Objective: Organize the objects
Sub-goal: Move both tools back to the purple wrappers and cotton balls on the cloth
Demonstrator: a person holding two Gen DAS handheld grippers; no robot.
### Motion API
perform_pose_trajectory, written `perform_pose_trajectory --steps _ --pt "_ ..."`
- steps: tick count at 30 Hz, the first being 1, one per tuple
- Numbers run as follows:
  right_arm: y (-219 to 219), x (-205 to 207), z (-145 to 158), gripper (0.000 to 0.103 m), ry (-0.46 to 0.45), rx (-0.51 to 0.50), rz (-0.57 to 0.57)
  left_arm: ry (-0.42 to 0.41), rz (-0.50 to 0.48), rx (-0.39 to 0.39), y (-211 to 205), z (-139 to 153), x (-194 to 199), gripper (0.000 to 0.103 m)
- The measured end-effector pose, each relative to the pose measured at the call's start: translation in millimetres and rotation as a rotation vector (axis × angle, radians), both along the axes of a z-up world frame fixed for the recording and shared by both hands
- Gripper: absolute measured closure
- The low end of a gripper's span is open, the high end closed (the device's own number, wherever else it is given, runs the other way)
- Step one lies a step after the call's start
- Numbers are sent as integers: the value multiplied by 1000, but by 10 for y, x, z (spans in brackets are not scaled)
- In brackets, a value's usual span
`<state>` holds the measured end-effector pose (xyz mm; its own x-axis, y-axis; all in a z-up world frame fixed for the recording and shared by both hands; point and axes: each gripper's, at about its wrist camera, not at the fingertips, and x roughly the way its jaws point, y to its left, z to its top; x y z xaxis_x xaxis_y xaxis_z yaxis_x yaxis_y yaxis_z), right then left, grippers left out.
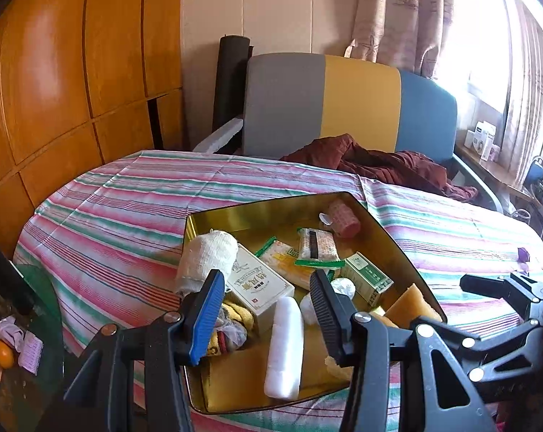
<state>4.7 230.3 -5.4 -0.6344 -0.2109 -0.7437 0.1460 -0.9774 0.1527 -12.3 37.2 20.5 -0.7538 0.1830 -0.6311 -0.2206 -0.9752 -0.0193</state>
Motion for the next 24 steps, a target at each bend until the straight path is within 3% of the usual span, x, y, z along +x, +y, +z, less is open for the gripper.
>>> perform_pose_trajectory --steps 24 --pt "424 87 -55 0 -14 3 -125 -8 -70 -19 201 -7 89 53"
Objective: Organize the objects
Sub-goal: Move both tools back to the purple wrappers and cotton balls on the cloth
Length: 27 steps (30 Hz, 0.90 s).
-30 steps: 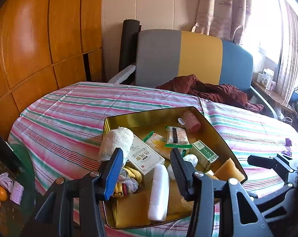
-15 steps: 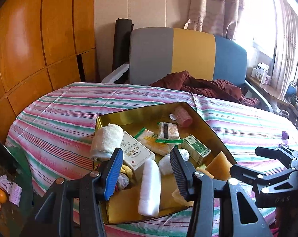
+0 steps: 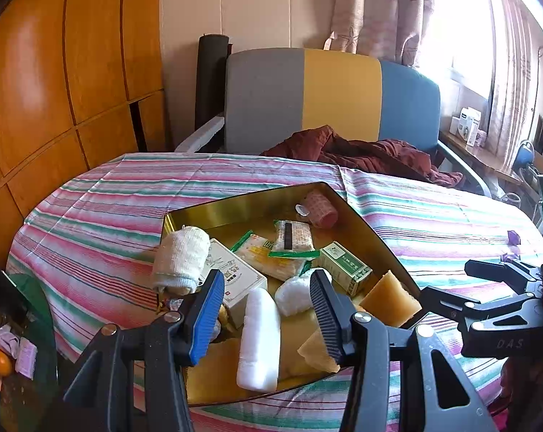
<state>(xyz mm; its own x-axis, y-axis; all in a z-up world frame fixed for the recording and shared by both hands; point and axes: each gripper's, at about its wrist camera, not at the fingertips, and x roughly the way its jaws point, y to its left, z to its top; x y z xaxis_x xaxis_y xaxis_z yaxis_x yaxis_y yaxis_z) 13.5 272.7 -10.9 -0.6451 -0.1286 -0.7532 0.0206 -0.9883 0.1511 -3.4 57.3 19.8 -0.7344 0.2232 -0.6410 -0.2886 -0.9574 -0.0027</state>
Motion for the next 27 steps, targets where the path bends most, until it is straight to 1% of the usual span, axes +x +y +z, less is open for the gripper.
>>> perform_pose_trajectory --steps 9,15,21,24,27 --pt "311 91 -50 0 -16 -8 -75 -1 -27 -4 80 0 6 53" --pt "744 267 -75 0 -41 -9 -176 11 -68 -1 197 44 15 53" --pt "1539 613 -20 0 -59 -11 -368 15 -148 -2 439 64 6 53" --pt "2012 866 86 0 -47 -14 -500 12 -189 -8 581 56 13 53" --pt "2512 1168 190 0 -33 -56 -647 2 -229 -19 730 32 21 53"
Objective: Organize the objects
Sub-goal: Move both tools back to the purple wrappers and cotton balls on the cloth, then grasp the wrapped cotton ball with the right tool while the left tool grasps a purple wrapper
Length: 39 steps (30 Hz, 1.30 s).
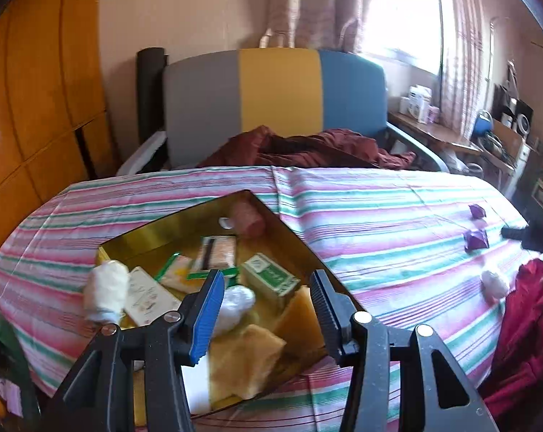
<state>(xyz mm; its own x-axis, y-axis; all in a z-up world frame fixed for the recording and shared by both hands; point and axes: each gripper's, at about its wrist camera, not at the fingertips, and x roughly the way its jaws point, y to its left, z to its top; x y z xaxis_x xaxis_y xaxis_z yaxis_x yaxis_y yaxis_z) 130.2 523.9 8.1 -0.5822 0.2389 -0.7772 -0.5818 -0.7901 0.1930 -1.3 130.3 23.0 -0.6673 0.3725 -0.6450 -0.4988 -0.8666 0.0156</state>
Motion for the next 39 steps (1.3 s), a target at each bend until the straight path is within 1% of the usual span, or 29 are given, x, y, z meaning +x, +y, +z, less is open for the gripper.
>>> perform_pose_trajectory --steps 4,7,10,14,16,17,18,19,21,22,23,24,25,26,27,30,34,37,39 --pt "470 337 56 0 20 -52 -164 -7 -42 -12 166 -25 23 53" --pt "666 458 -12 0 26 -118 -212 -12 -76 -23 300 -48 56 53" --pt "669 366 -131 0 -19 -156 -159 -18 -109 -32 410 -57 90 53" --pt "458 45 -349 0 -139 -164 -8 -21 -155 -41 564 -65 148 53" --pt "386 -72 -463 7 -195 -159 38 -23 -175 -44 628 -73 172 53" --pt "368 -120 -523 14 -234 -152 55 -25 -181 -44 651 -76 184 53" --pt "365 -129 -581 18 -262 -151 64 -28 -188 -43 673 -80 191 53" --pt "367 -157 -629 20 -286 -152 69 -32 -195 -43 693 -83 196 53" --pt "374 -172 -700 32 -321 -147 78 -38 -210 -45 748 -97 205 53" --pt "380 -188 -752 35 -349 -148 86 -39 -216 -47 774 -104 198 53" --pt "380 -199 -799 41 -371 -152 93 -41 -223 -48 802 -107 201 53" --pt "377 -209 -851 51 -393 -154 98 -42 -231 -49 835 -109 202 53" --pt "380 -209 -900 55 -417 -143 96 -42 -240 -49 869 -106 208 53" --pt "385 -199 -889 63 -415 -125 86 -41 -249 -49 906 -103 207 53" --pt "411 -175 -860 69 -398 -119 68 -41 -261 -50 950 -102 208 53" --pt "579 -24 -790 69 -322 -136 -30 -53 -291 -49 1105 -112 207 53" --pt "792 204 -657 69 -235 -124 -164 -85 -336 -63 1366 -189 208 53" --pt "893 306 -596 69 -196 -127 -221 -124 -384 -78 1606 -268 212 53" --pt "903 263 -570 69 -180 -121 -245 -136 -414 -88 1770 -306 218 53"
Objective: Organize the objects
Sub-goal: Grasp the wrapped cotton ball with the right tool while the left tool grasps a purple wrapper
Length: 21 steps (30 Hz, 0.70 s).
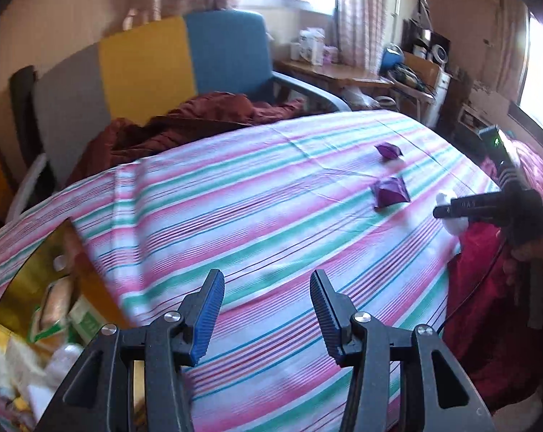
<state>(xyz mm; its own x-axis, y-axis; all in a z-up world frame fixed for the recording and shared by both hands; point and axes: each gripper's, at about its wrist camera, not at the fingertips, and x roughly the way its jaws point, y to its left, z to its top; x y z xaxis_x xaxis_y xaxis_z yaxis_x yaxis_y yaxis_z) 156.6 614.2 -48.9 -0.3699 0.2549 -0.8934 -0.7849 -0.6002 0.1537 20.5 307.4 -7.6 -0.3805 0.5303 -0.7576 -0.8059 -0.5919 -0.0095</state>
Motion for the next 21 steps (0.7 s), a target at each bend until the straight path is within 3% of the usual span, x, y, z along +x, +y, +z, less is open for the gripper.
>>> perform_pose_trajectory --steps 5,10,15,21 --pt "66 66 91 69 64 5 -26 -114 -100 27 456 -81 -11 53" --pt "113 113 129 69 127 -7 -41 -127 -235 -7 963 -202 49 51" --pt "186 160 130 69 187 -51 -60 -165 -307 -18 1440 -303 114 33" --pt "247 200 129 69 232 -80 -72 -263 -314 9 1944 -354 82 29"
